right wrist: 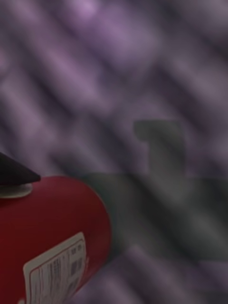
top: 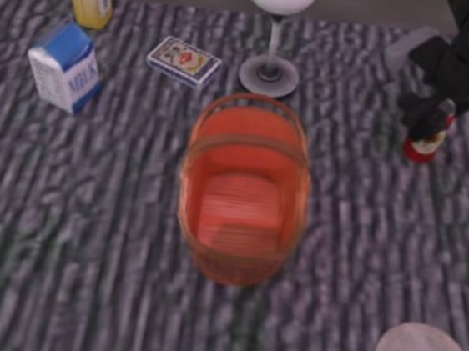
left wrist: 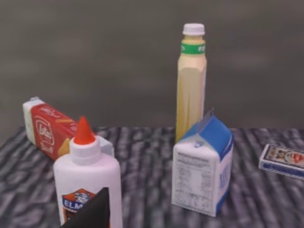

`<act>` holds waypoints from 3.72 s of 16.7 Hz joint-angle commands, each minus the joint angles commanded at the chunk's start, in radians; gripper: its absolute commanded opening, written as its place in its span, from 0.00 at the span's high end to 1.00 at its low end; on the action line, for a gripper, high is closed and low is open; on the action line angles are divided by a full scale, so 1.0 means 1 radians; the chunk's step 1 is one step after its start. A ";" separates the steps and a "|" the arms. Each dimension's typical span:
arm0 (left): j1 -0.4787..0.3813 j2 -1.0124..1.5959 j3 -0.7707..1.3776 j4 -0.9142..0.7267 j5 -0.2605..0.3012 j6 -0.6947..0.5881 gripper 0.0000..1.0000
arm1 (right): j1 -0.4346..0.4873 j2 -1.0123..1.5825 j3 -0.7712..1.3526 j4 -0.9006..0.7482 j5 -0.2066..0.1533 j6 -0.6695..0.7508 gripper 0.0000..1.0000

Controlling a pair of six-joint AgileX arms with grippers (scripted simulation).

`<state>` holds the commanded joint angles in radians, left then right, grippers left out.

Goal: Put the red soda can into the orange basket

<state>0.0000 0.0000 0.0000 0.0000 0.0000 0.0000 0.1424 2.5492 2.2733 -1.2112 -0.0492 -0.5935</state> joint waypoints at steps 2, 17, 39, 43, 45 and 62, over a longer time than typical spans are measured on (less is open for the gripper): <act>0.000 0.000 0.000 0.000 0.000 0.000 0.00 | 0.005 -0.006 -0.014 0.030 -0.017 0.007 1.00; 0.000 0.000 0.000 0.000 0.000 0.000 0.00 | 0.118 -0.260 -0.605 1.239 -0.651 0.392 1.00; 0.000 0.000 0.000 0.000 0.000 0.000 0.00 | 0.189 -0.405 -1.023 2.129 -1.062 0.625 1.00; 0.000 0.000 0.000 0.000 0.000 0.000 0.00 | 0.195 -0.284 -1.066 2.299 -1.060 0.623 1.00; 0.000 0.000 0.000 0.000 0.000 0.000 0.00 | 0.197 -0.255 -1.078 2.333 -1.059 0.622 1.00; 0.000 0.000 0.000 0.000 0.000 0.000 0.00 | 0.197 -0.254 -1.079 2.335 -1.059 0.622 0.02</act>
<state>0.0000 0.0000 0.0000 0.0000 0.0000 0.0000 0.3390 2.2953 1.1941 1.1238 -1.1081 0.0287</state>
